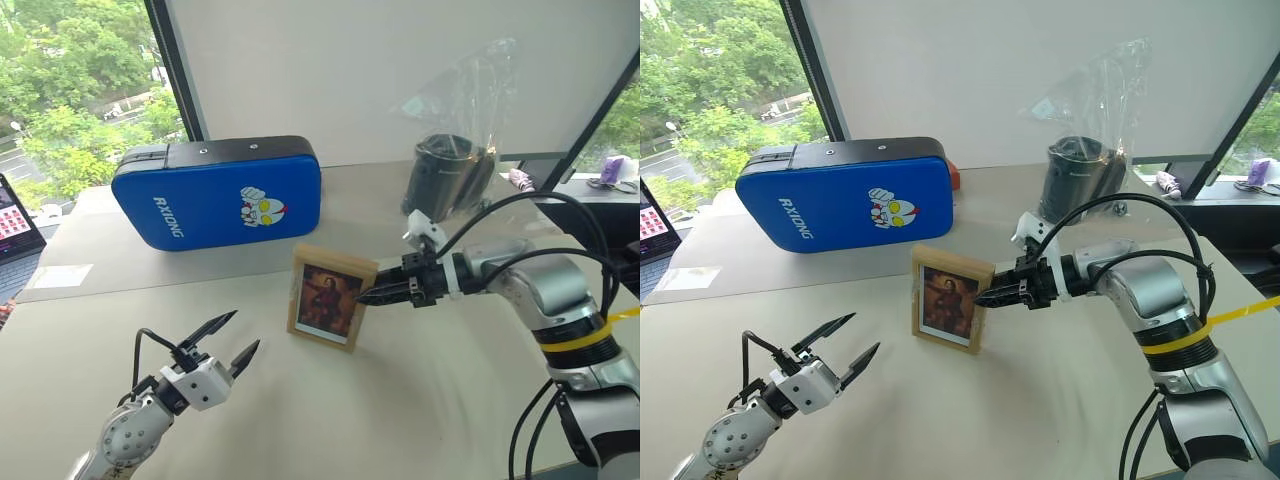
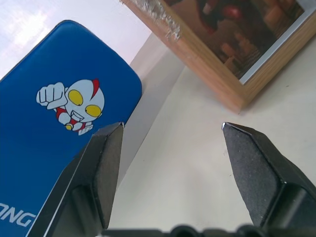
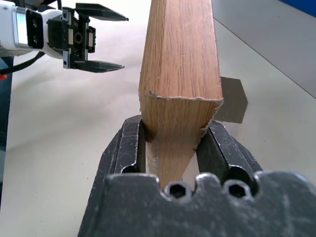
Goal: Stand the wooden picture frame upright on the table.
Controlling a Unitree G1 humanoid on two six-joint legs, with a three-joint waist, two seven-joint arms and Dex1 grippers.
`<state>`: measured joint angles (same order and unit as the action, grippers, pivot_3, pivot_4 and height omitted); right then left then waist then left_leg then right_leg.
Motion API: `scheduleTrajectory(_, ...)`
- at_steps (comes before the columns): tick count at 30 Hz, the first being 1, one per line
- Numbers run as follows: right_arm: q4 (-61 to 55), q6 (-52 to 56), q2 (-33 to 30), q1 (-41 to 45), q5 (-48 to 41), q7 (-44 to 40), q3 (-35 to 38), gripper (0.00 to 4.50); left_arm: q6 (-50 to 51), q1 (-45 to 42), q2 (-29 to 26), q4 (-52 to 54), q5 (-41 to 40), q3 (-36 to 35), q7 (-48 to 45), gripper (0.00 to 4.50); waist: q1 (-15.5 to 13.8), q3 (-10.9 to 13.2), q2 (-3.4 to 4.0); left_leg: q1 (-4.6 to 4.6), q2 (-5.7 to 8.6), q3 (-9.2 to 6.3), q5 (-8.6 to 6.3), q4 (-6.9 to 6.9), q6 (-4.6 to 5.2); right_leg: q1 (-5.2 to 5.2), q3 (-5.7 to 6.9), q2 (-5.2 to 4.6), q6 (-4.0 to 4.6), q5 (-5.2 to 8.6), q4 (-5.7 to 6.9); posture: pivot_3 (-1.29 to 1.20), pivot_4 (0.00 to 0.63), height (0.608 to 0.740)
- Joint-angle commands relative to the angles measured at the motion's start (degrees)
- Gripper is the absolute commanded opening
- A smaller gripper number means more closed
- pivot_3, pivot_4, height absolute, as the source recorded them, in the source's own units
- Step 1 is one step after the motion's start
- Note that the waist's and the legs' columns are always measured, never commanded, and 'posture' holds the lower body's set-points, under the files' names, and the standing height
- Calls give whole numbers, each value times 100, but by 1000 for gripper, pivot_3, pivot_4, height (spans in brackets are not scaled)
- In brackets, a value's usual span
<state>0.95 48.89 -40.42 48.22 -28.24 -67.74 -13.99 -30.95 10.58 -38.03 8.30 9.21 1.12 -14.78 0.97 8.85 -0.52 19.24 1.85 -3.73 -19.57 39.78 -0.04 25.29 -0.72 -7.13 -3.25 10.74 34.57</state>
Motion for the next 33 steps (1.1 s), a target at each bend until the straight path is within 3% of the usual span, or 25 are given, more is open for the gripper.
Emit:
scheduleTrajectory(1,210,-14,59,47,154,47,-13,2811,-3,70,84,224,74,-104,-65,3459,-8,1,-1,1,0,0,0,1,1,0,0,0,0,0,-1,0,150,740)
scheduleTrajectory(6,154,176,-75,124,56,-74,163,4440,41,41,203,222,93,-142,-140,3459,-23,1,0,10,2,-2,3,0,-7,12,1,-2,-1,-1,0,0,150,740)
scheduleTrajectory(14,-478,567,-557,-297,-158,123,710,4440,121,15,331,241,41,-208,-195,3459,-31,1,0,12,5,-3,2,-1,-3,7,4,-7,-3,-2,-7,0,150,740)
scheduleTrajectory(18,-938,166,-734,-1014,294,1027,1283,4440,769,183,607,626,-641,-368,-296,3459,-37,2,-2,12,7,0,1,1,-2,4,3,-9,-6,-3,-11,0,150,740)
scheduleTrajectory(21,-1568,-120,-192,-1742,756,2531,1991,4440,1965,413,948,1291,-1491,-559,-247,3459,-40,1,-4,13,7,1,0,1,-2,5,2,-12,-8,-4,-10,0,150,740)
scheduleTrajectory(25,-2744,203,1040,-2661,1184,4462,2740,4440,3690,509,1440,2176,-2323,-796,204,3459,-25,2,-5,11,7,3,1,3,-4,9,-6,-12,-9,-5,6,0,150,740)
scheduleTrajectory(29,-3759,-62,2301,-3477,1758,5933,2644,4440,4734,494,1833,2701,-2758,-914,613,3459,-34,1,-7,7,14,-2,0,9,-1,5,-13,-13,-9,-4,24,0,150,740)
scheduleTrajectory(33,-3810,-831,2838,-4118,2276,6437,2195,4440,5128,458,2030,2712,-2788,-898,708,3459,-23,0,-7,-3,17,-6,0,11,0,1,-16,-11,-7,-4,30,0,150,740)
